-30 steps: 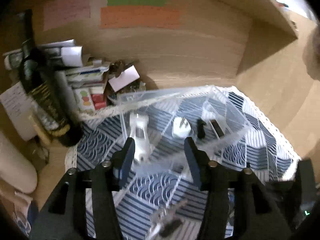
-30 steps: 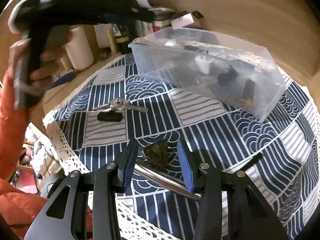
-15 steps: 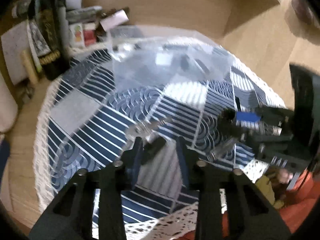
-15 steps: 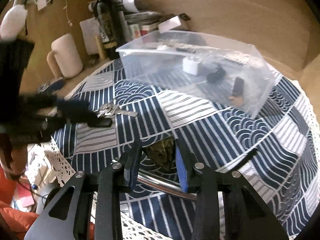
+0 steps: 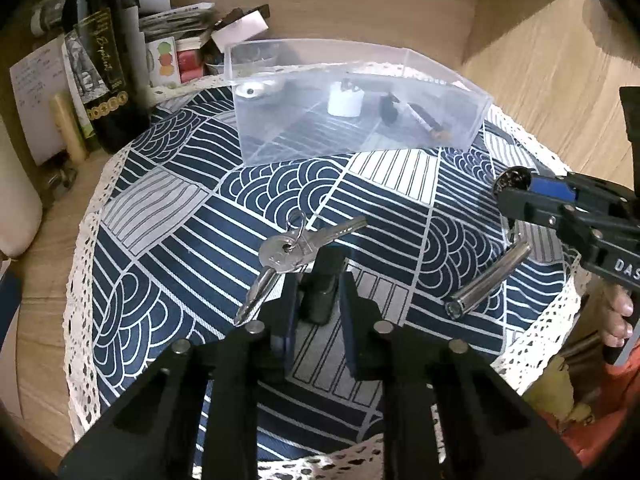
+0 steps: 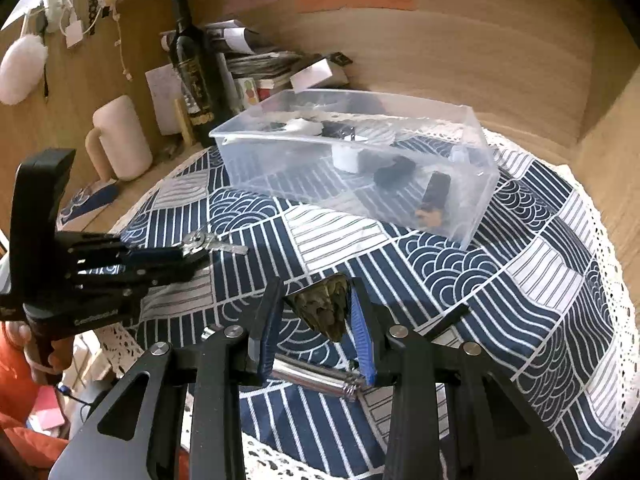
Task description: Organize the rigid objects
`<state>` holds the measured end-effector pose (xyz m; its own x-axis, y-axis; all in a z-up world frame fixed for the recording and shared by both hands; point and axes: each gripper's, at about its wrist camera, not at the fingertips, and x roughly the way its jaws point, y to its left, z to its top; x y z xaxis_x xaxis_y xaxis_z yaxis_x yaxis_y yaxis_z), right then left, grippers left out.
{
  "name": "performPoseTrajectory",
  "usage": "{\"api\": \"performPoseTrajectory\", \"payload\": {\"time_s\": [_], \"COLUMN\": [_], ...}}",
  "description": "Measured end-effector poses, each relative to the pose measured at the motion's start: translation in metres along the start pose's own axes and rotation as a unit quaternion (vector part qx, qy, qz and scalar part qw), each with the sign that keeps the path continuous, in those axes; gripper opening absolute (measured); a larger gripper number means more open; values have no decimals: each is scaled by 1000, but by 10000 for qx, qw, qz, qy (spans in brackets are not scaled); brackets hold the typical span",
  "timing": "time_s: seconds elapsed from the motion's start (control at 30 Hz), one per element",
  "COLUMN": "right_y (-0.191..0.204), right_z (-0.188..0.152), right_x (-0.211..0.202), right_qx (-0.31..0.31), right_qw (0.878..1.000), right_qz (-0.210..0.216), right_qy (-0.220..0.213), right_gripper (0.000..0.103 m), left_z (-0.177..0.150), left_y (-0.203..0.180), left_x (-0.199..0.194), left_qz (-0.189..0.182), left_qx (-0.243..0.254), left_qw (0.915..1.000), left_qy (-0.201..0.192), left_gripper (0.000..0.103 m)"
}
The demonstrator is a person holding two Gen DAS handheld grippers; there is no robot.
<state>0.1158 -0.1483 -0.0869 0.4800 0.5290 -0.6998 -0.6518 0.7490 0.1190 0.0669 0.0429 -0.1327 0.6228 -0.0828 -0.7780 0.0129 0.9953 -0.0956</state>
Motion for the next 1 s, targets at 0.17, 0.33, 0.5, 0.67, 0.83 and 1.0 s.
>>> {"api": "performPoseTrajectory", "payload": {"time_s": [0.17,0.33,0.5,0.67,0.83,1.0], "right_y": [-7,-14,-22,-28,-34,-39], "right_z": [15,35,62,89,109,118], "right_x": [-7,-17,-26,-29,-20,3], "right_qx": [25,27,23,-26,-84,-120], "right_qw": [9997,9984,9955,9924,9914,9935], "right_qz": [-83,-209,-379,-515,-585,-596], "right_qy": [-225,-523,-864,-1121,-1171,-963], "right_gripper": [30,30,30,30,30,30], "left_z": [11,36,67,100,128,145], "left_y": [-3,-9,-11,-9,1,8], "left_x": [-17,-37,-49,-53,-48,-32], "left_qz": [-94,-171,-218,-222,-284,-302], "left_qx": [8,66,150,161,110,92], "left_qw": [9995,9973,9936,9902,9889,9904], "left_qy": [-297,-716,-1101,-1370,-1454,-1349], "left_gripper": [19,19,19,19,19,19]}}
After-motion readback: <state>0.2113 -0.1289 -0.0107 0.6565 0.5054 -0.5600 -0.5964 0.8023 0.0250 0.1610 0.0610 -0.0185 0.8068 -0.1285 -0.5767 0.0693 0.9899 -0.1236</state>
